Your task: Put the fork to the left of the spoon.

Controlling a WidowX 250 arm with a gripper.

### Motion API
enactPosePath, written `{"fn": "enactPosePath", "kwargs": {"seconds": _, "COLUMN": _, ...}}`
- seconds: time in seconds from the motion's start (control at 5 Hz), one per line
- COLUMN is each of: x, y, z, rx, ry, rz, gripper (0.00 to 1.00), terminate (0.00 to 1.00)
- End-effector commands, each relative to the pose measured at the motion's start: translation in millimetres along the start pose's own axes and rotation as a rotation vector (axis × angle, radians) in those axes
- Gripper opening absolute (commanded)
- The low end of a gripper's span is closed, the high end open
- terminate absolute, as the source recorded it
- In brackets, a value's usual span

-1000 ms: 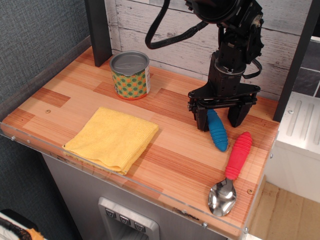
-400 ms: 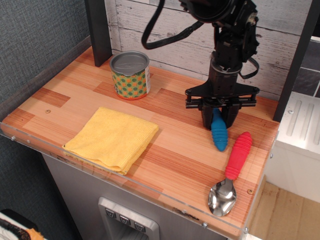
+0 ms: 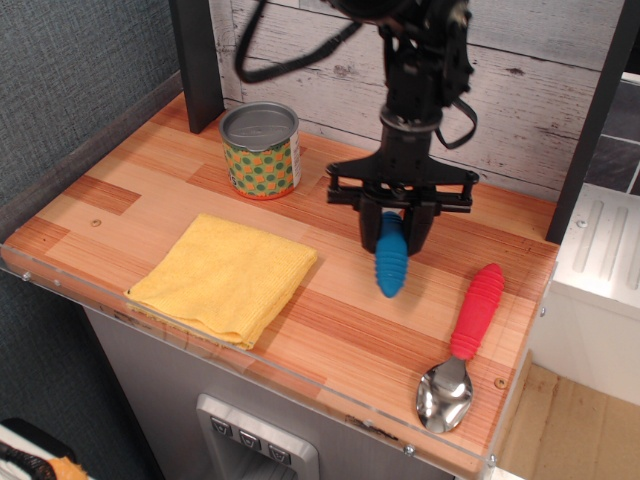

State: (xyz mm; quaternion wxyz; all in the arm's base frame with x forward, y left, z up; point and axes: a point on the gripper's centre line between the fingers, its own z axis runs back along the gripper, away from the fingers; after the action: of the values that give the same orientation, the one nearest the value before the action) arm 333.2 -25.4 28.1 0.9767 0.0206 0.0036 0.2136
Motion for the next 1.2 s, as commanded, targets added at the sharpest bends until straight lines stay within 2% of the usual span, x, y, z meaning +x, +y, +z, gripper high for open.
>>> {"fn": "enactPosePath", "kwargs": {"seconds": 0.0, "x": -21, "y": 21, "z": 29, "rx": -0.077, "ry": -0.081, "rz": -0.172, "gripper": 0.0, "terminate": 0.0}}
{"fn": "enactPosePath", "kwargs": {"seconds": 0.4, "x": -43, "y": 27, "z": 18, "rx": -0.114, "ry": -0.122, "rz": -0.205, "gripper": 0.0, "terminate": 0.0}}
{"fn": "enactPosePath", "kwargs": {"seconds": 1.0, "x": -48, "y": 18, "z": 2, "rx": -0.121, "ry": -0.16, "rz": -0.232, "gripper": 0.0, "terminate": 0.0}}
